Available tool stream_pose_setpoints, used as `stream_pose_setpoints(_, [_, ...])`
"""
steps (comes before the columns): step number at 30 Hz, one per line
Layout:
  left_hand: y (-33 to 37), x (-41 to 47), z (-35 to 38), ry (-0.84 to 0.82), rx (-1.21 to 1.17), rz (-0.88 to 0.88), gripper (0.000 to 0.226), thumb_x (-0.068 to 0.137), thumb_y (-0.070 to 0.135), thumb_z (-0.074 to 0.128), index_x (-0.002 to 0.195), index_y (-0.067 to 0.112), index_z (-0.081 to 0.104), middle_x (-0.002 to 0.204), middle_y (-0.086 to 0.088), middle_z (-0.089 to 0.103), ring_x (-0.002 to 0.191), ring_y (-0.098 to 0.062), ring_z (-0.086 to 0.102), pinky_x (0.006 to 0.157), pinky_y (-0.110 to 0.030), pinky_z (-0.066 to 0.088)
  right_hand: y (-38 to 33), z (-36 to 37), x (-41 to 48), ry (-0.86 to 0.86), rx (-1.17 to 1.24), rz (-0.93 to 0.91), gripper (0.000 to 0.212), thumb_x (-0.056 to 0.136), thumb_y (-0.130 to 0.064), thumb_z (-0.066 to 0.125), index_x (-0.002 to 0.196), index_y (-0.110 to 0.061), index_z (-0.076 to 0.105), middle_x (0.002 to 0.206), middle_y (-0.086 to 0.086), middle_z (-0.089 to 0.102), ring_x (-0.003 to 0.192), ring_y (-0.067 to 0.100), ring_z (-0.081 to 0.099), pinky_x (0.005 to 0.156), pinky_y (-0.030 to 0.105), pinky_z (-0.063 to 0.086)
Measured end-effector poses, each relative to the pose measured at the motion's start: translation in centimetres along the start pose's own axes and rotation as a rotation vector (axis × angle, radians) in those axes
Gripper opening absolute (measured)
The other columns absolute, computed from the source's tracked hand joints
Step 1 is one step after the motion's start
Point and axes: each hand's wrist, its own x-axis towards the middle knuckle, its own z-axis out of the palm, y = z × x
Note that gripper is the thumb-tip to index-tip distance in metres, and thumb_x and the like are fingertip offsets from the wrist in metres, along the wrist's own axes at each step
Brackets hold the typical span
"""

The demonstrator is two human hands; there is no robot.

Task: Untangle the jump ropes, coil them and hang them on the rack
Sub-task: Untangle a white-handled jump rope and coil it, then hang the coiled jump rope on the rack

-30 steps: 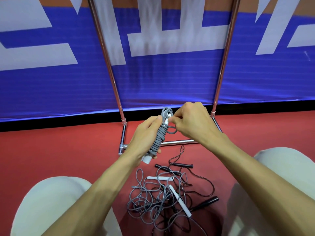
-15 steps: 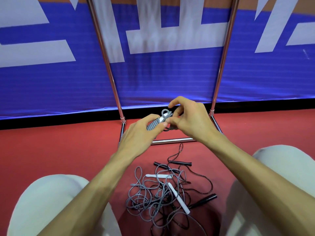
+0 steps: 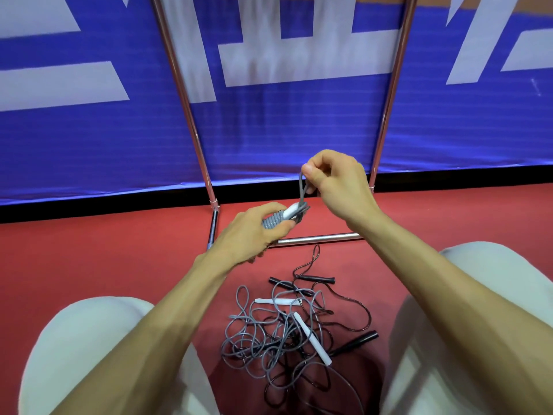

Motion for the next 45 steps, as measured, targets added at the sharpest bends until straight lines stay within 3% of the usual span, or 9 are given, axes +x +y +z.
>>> stream_pose_setpoints(5, [1.3,-0.6,-0.4,-0.178,-0.256,0.004,0.02,0.098,0.042,0.048,0.109,0.027,0.056,0.069,0.004,0.064,0.052,-0.019,0.063,0.038,-0.028,0.047,-0.5,-0.5,0.9,-0.058,0.321,0.087,0.022,0.094,-0.013,0.057,0.072,-0.011,0.059,0.064,0.011,0.06,0.051,0.016,0.053,0.052,0.027,0.043])
stream_pose_setpoints(8, [2.7,-0.8,-1.2,-0.232,-0.238,0.085,0.036,0.097,0.044,0.032,0.12,0.029,0.057,0.105,0.009,0.068,0.094,-0.003,0.064,0.086,-0.031,0.054,-2.2,-1.1,1.4,-0.105,0.377,0.066,0.022,0.095,-0.012,0.056,0.073,-0.01,0.056,0.059,0.012,0.054,0.043,0.012,0.049,0.047,0.021,0.041])
stream_pose_setpoints(10, [4.5,-0.5,-2.3,-0.116,-0.31,0.073,0.031,0.102,0.039,0.029,0.116,0.039,0.058,0.107,0.019,0.066,0.097,0.009,0.061,0.094,-0.022,0.045,-3.6,-1.9,1.9,-0.095,0.398,0.04,0.023,0.094,-0.011,0.057,0.072,-0.008,0.055,0.055,0.01,0.052,0.039,0.008,0.048,0.044,0.019,0.041])
stream_pose_setpoints(15, [10.7,0.7,-5.6,0.281,-0.442,0.147,0.023,0.098,0.034,0.053,0.096,0.023,0.073,0.093,0.005,0.075,0.09,-0.006,0.069,0.083,-0.021,0.051,-7.4,-4.8,3.6,-0.051,0.422,-0.041,0.021,0.091,-0.013,0.063,0.072,-0.007,0.056,0.053,0.006,0.054,0.04,0.009,0.052,0.044,0.019,0.043])
stream_pose_setpoints(19, [15.4,1.7,-7.9,0.339,-0.407,0.244,0.009,0.09,0.011,0.066,0.086,0.017,0.071,0.077,0.004,0.07,0.066,0.003,0.063,0.064,-0.011,0.048,-10.6,-7.7,5.4,0.025,0.362,-0.131,0.023,0.091,-0.016,0.063,0.07,-0.01,0.058,0.049,0.003,0.055,0.041,0.008,0.05,0.046,0.019,0.041])
stream_pose_setpoints(24, [20.5,4.0,-11.5,0.42,-0.372,0.243,0.012,0.094,0.012,0.061,0.083,0.015,0.065,0.073,-0.005,0.066,0.065,-0.017,0.062,0.067,-0.035,0.056,-13.4,-10.4,8.2,0.174,0.185,-0.203,0.025,0.093,-0.026,0.058,0.071,-0.016,0.058,0.055,-0.002,0.061,0.048,0.011,0.056,0.055,0.029,0.044])
stream_pose_setpoints(34, [28.7,10.1,-18.0,0.478,-0.377,0.334,0.017,0.09,0.008,0.066,0.075,0.016,0.065,0.073,-0.011,0.067,0.063,-0.023,0.06,0.062,-0.032,0.053,-19.7,-16.3,14.7,0.004,0.647,-0.29,0.013,0.091,0.005,0.055,0.087,-0.006,0.06,0.067,0.012,0.061,0.053,0.014,0.062,0.059,0.023,0.056])
stream_pose_setpoints(39, [31.8,16.0,-20.0,0.473,-0.414,0.383,0.006,0.087,0.009,0.071,0.09,0.004,0.071,0.079,-0.015,0.07,0.066,-0.021,0.066,0.069,-0.035,0.059,-20.4,-18.5,21.1,0.184,0.649,-0.267,0.012,0.086,-0.001,0.065,0.076,-0.006,0.065,0.069,0.012,0.064,0.051,0.011,0.059,0.057,0.021,0.055])
stream_pose_setpoints(45, [36.1,24.3,-22.3,0.529,-0.491,0.425,0.008,0.088,0.005,0.068,0.081,0.008,0.068,0.071,-0.008,0.068,0.049,-0.007,0.063,0.05,-0.022,0.055,-21.6,-21.4,30.6,0.302,0.636,-0.275,0.011,0.085,0.0,0.066,0.075,0.0,0.066,0.061,0.011,0.062,0.046,0.009,0.058,0.05,0.019,0.053])
